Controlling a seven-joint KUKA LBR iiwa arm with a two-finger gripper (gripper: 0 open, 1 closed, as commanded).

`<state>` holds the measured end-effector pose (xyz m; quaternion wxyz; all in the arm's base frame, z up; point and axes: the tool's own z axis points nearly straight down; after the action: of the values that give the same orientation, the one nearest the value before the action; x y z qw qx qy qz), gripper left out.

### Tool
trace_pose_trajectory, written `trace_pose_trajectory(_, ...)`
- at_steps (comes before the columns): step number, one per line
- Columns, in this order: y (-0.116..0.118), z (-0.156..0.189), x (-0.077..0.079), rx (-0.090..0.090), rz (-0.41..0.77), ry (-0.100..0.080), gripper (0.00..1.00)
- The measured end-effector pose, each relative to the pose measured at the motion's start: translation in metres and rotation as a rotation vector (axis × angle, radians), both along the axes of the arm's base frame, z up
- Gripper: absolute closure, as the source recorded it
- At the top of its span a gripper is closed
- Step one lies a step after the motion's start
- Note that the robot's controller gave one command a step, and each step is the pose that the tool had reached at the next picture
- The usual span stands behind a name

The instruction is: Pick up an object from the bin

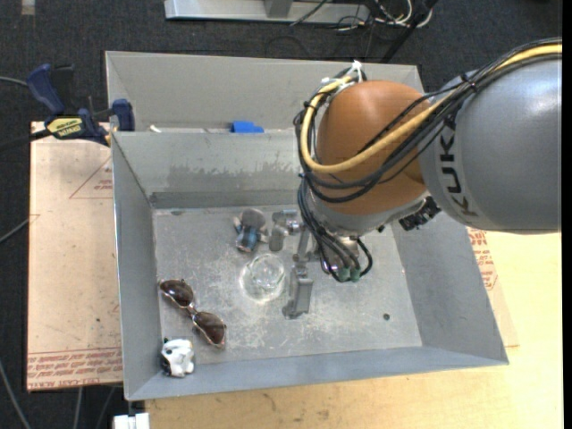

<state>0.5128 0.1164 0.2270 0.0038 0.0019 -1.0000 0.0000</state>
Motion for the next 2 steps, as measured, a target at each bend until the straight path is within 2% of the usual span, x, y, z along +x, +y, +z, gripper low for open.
trace_pose_trajectory(1, -0.001, 0.004, 0.002, 0.001, -0.004, -0.008, 0.00)
trace_pose_trajectory(2, -0.014, -0.060, 0.013, 0.002, 0.082, -0.013, 0.00)
